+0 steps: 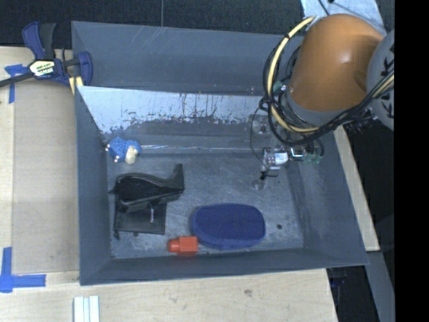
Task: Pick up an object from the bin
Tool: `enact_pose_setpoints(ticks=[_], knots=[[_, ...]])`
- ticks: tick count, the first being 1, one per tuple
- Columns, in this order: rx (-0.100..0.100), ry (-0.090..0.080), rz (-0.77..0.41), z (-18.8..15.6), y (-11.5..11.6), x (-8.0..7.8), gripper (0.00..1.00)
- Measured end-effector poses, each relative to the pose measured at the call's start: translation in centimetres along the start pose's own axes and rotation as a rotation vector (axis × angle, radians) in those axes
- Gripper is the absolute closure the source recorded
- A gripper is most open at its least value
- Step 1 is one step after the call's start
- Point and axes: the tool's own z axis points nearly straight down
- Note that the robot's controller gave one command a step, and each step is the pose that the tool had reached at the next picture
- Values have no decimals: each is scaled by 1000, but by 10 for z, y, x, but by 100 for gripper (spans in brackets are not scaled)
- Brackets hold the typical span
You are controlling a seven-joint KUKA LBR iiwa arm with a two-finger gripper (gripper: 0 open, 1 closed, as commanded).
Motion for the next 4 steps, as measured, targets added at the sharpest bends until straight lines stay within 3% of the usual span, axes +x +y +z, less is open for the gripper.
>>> enact_pose_setpoints(ticks=[1, 2, 3, 4], knots=[[0, 2, 35, 53, -18, 48, 0], [0, -2, -32, 165, -6, 82, 0], [0, -9, -32, 160, -7, 80, 100], [1, -16, -71, 60, -14, 55, 100]])
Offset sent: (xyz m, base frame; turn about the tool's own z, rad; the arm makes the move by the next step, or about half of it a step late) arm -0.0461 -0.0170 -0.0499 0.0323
